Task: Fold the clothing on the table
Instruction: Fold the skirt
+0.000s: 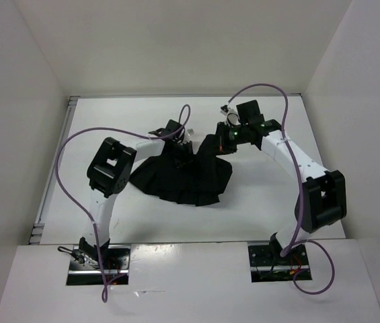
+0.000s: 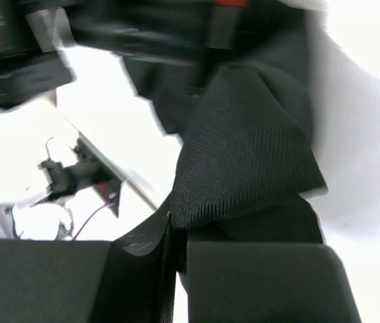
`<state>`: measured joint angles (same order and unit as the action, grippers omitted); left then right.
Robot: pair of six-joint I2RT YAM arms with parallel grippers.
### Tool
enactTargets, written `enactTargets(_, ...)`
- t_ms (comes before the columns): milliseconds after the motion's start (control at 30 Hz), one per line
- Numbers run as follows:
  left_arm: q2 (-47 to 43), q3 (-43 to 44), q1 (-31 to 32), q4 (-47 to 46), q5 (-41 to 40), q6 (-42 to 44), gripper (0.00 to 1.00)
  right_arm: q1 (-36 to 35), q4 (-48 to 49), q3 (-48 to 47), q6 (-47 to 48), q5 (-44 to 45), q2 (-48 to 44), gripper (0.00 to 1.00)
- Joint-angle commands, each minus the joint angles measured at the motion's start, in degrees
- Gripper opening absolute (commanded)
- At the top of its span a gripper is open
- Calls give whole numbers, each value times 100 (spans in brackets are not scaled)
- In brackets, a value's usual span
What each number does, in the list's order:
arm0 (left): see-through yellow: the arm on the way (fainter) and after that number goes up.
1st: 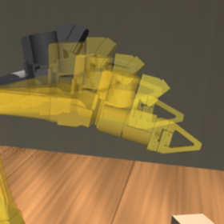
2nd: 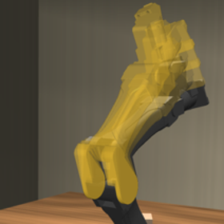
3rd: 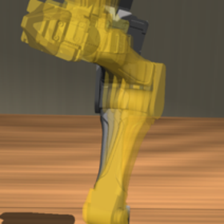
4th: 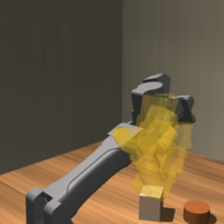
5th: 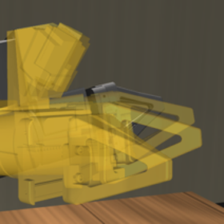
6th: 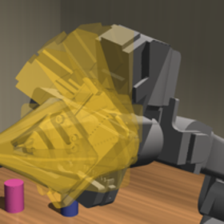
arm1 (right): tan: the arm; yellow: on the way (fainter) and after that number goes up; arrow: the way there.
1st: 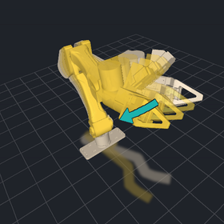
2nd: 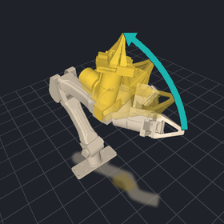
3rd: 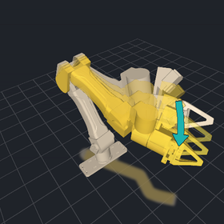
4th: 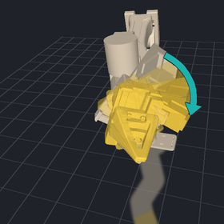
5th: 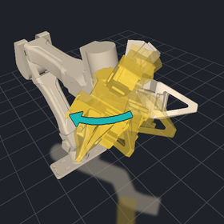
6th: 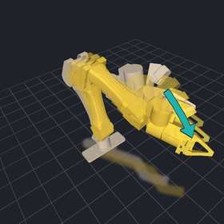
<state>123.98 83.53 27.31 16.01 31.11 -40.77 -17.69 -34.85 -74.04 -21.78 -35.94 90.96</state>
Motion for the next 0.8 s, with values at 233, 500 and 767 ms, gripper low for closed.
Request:
enactTargets(233, 233, 445, 417, -1, 105, 96, 0, -164, 497, -339, -530, -774, 45, 0)
enactTargets(500, -1190, 453, -515, 805, -131, 262, 2, -50, 242, -392, -529, -291, 45, 0)
enactTargets(767, -1834, 218, -1754, 1308, -2300, 439, 0, 12, 136, -612, -477, -97, 212, 0)
